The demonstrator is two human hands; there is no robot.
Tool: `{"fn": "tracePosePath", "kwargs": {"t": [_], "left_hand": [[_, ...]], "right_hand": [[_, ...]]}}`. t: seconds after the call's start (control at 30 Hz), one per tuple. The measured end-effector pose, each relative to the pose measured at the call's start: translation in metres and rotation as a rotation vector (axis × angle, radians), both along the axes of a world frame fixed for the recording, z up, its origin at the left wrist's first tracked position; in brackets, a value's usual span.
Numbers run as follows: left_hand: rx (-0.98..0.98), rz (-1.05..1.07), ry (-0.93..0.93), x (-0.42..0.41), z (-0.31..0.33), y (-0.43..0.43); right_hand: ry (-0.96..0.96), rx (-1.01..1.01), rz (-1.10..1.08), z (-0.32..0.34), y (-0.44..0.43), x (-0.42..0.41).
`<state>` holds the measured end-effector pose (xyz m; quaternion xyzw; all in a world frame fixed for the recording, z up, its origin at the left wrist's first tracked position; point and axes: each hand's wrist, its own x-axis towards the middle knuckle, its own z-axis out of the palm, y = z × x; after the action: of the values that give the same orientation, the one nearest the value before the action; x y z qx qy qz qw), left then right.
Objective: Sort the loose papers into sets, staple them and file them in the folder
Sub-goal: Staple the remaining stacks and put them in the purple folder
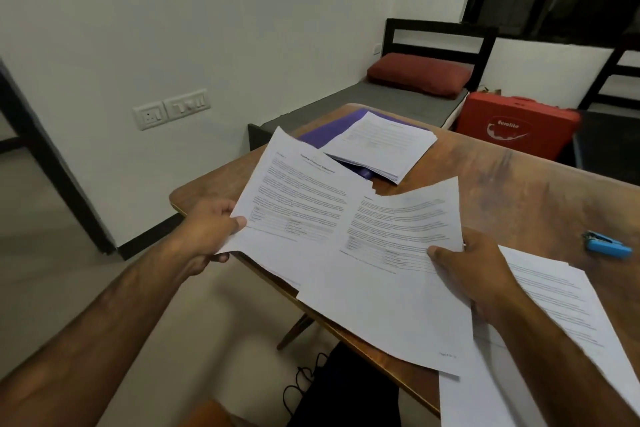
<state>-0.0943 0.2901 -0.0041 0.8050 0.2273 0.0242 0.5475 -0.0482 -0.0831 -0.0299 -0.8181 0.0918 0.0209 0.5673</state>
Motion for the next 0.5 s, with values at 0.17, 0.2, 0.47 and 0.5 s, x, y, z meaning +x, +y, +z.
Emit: {"fn": "tracePosePath", "kwargs": {"t": [0.17,0.2,0.47,0.5], "left_hand": [[-0.106,0.14,-0.062,-0.005,0.006,0.034],[-0.146,0.176,-0.077,-0.006,0.009,0.041],[-0.302,0.02,-0.053,-0.011,0.018,0.029],[-0.284,-0.027,-0.033,-0.01,0.017,0.019]], "right_hand": [[-0.019,-0.032,-0.008,0.009,-0.004,0.005],[-0.021,-0.023,-0.001,0.01,-0.005,0.005],[0.029,0.246,0.031,0.014,0.03,0.007],[0.042,0.307,0.047,0.017,0.036,0.006]]}}
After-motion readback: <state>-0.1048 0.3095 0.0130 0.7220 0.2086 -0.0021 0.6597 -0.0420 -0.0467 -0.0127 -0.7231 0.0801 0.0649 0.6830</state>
